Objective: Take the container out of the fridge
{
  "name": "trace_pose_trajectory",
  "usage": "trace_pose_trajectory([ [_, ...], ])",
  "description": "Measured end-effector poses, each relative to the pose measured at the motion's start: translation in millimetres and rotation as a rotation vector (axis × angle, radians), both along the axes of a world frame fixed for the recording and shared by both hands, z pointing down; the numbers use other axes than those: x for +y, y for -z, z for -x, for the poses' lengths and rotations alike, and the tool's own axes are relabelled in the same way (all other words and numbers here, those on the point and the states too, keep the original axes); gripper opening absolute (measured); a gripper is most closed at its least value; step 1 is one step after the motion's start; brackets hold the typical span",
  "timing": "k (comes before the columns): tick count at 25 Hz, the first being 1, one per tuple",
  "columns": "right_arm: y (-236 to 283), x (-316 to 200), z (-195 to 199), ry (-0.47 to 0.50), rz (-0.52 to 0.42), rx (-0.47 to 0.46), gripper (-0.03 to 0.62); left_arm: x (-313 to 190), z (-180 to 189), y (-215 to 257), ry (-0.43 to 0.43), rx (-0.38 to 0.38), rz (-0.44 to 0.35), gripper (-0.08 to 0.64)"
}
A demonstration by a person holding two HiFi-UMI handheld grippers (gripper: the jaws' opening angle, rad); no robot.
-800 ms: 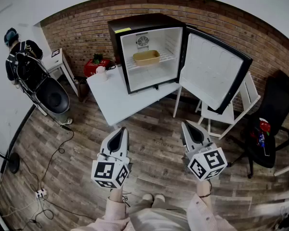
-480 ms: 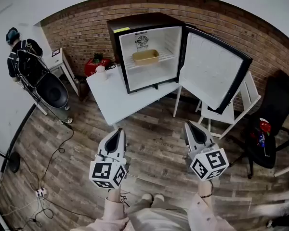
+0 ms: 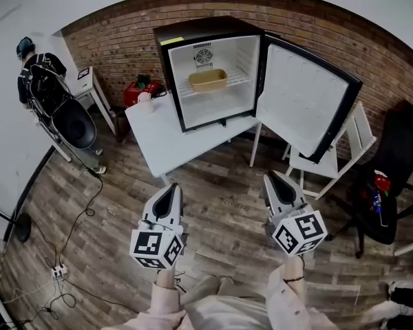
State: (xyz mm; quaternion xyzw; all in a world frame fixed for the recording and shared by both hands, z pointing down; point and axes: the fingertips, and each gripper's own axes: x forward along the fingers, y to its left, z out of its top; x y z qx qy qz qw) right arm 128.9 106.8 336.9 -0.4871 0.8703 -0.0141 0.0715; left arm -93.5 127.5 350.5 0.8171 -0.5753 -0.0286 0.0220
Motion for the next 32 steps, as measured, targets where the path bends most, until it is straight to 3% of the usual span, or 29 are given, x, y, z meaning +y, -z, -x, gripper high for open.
trace_pose_trajectory([
  [7, -10.8, -10.4, 2.5, 0.011, 0.021, 0.022, 0.130, -6.4, -1.8, -5.9, 0.015, 0.014, 0.014, -0.008],
  [14, -17.1, -33.0, 3.2, 0.006, 0.026, 0.014, 0.184, -27.7, -1.6, -13.0, 0.013, 0.014, 0.030, -0.008],
  [32, -25.0, -185.6, 27.0, -0.015, 0.048, 0.064, 0.190, -191.0, 15.9, -21.8, -0.047, 0.046, 0.054, -0.008],
])
